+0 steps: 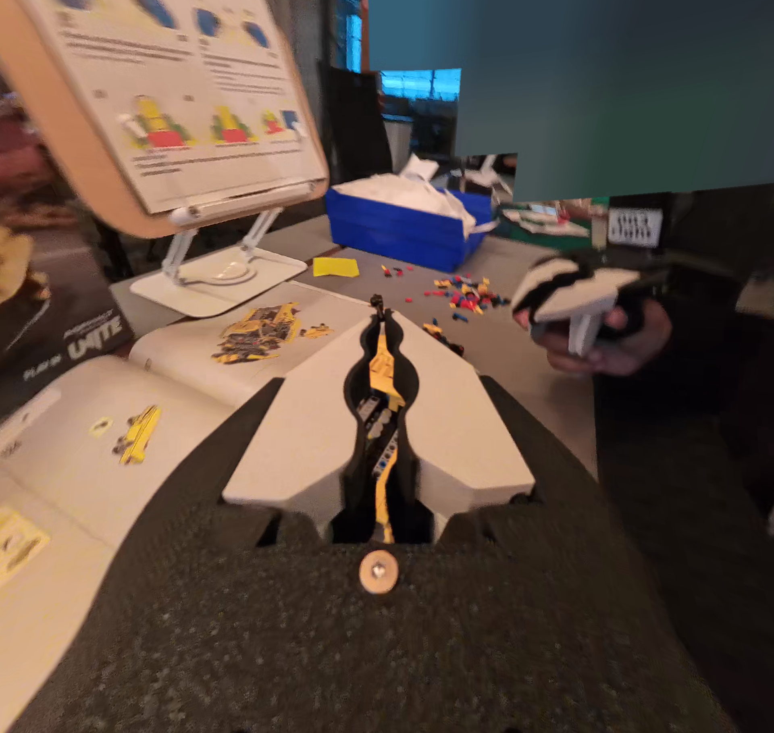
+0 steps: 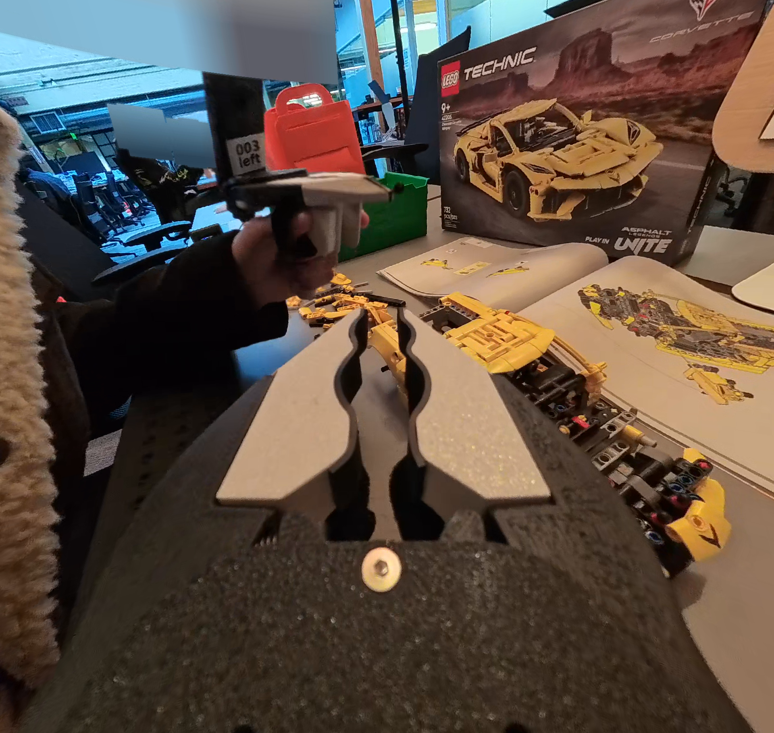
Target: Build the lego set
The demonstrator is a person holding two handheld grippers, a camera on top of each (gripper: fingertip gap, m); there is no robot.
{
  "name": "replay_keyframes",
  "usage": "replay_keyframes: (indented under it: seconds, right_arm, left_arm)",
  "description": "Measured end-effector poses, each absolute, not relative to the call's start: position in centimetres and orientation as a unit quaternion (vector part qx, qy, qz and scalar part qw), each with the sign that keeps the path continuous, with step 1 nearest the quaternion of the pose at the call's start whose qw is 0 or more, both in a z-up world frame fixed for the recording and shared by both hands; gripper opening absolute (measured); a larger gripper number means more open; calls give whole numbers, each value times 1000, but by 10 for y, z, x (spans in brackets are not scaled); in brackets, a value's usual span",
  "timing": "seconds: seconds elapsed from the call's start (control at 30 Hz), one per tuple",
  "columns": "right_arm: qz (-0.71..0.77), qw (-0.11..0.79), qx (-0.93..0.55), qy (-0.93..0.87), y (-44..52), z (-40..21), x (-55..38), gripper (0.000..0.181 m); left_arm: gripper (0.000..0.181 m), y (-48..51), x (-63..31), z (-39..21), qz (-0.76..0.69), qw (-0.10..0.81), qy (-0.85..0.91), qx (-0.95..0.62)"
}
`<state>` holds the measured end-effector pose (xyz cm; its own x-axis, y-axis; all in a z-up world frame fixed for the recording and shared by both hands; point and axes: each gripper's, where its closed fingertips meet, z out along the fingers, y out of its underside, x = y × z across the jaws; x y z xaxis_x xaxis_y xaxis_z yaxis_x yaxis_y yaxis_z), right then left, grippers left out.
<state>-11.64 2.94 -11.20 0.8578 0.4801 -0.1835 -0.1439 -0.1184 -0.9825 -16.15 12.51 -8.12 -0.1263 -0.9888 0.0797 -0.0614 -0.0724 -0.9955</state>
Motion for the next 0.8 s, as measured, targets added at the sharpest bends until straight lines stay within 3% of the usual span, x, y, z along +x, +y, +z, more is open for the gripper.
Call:
replay_keyframes:
  seconds: [0.23, 0.53, 0.67, 0.8]
  right_arm:
    - [248, 644, -715, -113, 31, -116, -116, 11]
    - [279, 618, -727, -109, 35, -125, -121, 12]
    - [343, 573, -740, -74, 42, -132, -123, 13]
    - [496, 495, -713, -21, 41, -132, -132, 27]
  left_arm:
    - [2, 191, -176, -99, -519, 430, 410, -615]
    - [2, 175, -168, -96, -478, 475, 471, -570]
    - [3, 139, -151, -98, -299, 594, 600, -445]
    - [2, 110, -138, -113, -92, 674, 674, -288]
